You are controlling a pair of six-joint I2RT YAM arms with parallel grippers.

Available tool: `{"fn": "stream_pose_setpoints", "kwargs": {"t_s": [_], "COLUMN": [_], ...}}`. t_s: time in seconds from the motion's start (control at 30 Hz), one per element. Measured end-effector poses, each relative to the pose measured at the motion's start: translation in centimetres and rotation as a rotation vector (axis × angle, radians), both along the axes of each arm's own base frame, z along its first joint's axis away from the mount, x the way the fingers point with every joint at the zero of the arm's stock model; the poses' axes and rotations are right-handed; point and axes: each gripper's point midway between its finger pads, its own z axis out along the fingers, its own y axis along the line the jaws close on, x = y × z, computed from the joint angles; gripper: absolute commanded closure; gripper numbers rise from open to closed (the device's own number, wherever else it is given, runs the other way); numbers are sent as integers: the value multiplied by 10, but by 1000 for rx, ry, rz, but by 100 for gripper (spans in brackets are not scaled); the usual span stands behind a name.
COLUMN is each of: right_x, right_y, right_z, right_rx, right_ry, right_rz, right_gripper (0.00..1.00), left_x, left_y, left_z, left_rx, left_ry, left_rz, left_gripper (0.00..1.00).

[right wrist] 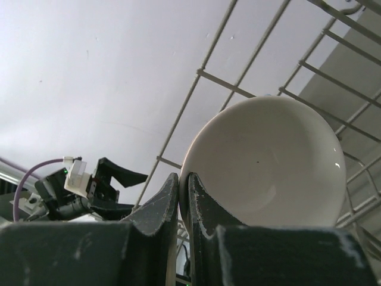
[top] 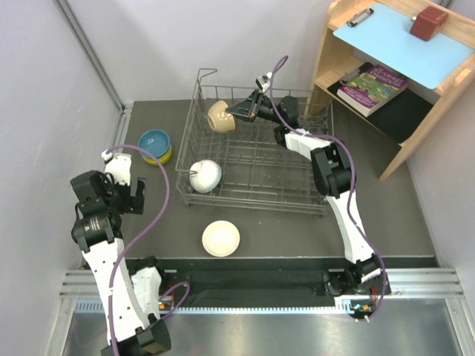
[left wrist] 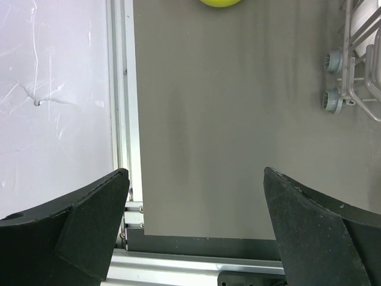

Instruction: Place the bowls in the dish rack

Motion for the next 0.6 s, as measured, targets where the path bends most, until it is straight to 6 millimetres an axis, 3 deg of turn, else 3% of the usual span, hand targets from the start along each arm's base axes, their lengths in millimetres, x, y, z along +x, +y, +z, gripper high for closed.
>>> {"fn": "stream_pose_setpoints", "kwargs": {"t_s": [0.3,0.6], "right_x": [-11,-10], "right_y": [17,38], "right_z": [15,-28], "right_rx": [35,0], "right_ry": [-40,40], "right_rz": [19,24], "right_gripper": [100,100], "left_x": [-2,-8], "left_y": [-1,-1], "left_z": [-3,-4], "left_rx": [-6,3], "left_ry": [17,27], "left_rz": [0,4], "left_gripper": [1,1]}}
